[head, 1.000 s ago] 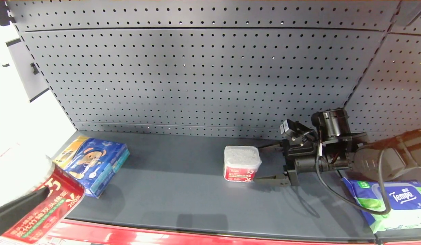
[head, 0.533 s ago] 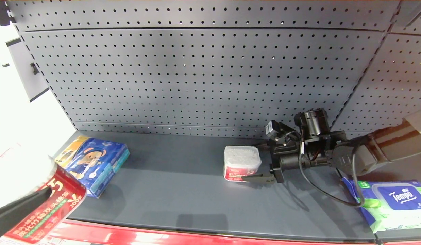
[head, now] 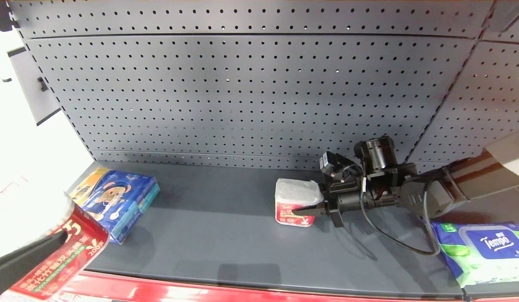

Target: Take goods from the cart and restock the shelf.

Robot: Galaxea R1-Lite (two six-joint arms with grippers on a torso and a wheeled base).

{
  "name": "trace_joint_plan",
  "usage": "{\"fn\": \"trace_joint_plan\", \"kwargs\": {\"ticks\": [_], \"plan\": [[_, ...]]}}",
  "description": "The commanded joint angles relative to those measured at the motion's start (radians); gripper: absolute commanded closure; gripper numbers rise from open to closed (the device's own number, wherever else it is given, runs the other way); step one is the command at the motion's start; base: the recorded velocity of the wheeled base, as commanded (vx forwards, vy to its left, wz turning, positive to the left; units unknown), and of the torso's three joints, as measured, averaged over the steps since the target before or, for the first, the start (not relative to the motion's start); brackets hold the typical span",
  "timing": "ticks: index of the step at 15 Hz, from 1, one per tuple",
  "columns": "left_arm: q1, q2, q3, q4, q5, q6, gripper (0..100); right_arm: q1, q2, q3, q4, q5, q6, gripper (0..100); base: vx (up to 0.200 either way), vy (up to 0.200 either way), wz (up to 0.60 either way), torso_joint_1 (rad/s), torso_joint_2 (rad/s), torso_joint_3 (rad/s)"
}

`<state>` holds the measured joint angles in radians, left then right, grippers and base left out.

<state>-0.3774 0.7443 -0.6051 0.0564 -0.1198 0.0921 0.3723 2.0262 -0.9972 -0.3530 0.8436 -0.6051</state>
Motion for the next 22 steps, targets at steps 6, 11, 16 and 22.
{"fn": "trace_joint_plan", "kwargs": {"ticks": [6,11,16,22], "plan": [[0.000,-0.006,-0.002,0.000,0.000,0.000,100,0.073,-0.196,0.252,-0.001,-0.049,-0.004,100,0.000,0.000,0.00,0.000,0.00,0.000],[0.000,-0.005,-0.008,0.000,-0.001,0.000,100,0.111,-0.224,0.304,0.000,-0.084,-0.005,100,0.000,0.000,0.00,0.000,0.00,0.000],[0.000,-0.006,-0.010,0.000,-0.001,-0.002,100,0.140,-0.224,0.328,0.000,-0.106,-0.025,100,0.000,0.000,0.00,0.000,0.00,0.000],[0.000,-0.006,-0.012,0.000,-0.001,-0.002,100,0.169,-0.224,0.331,0.000,-0.161,-0.016,100,0.000,0.000,0.00,0.000,0.00,0.000]]}}
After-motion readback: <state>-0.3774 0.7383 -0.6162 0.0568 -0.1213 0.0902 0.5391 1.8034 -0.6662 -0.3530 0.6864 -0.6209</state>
